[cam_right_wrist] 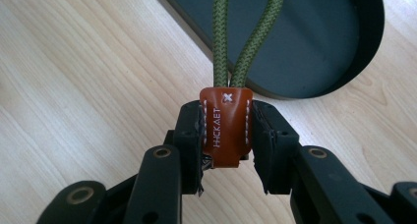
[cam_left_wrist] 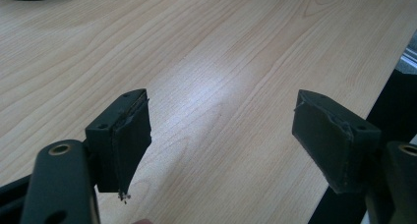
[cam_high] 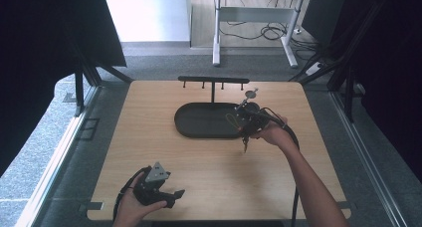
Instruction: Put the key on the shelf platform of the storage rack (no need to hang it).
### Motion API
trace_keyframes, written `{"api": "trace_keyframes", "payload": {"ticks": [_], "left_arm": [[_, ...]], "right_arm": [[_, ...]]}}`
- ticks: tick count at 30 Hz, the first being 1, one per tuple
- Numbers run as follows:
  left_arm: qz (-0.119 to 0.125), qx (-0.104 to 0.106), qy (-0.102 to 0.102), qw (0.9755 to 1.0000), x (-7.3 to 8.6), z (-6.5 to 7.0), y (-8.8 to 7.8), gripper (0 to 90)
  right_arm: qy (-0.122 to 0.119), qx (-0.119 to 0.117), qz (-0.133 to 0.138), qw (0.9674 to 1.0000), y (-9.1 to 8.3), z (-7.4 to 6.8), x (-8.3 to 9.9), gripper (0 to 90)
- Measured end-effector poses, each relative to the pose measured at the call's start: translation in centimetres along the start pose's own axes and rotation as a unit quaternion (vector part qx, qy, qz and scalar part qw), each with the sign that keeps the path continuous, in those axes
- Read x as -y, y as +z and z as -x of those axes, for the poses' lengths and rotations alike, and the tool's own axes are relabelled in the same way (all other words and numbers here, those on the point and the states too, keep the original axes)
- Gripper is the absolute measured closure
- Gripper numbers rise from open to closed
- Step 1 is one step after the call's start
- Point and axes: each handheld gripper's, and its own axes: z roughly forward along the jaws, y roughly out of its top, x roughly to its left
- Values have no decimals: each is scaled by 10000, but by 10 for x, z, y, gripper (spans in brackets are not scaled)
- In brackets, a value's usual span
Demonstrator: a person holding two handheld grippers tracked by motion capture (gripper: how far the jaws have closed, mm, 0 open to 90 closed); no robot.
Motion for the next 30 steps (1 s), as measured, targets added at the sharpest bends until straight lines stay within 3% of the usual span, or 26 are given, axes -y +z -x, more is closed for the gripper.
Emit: {"api": "trace_keyframes", "payload": {"ticks": [21, 30], "left_arm": [[9, 19, -14, 10000, 1, -1, 0, 230], [23, 23, -28, 10000, 1, -1, -1, 230]], "right_arm": [[-41, 32, 47, 10000, 5, 12, -33, 674], [69, 103, 93, 9999, 9, 21, -44, 674]]}}
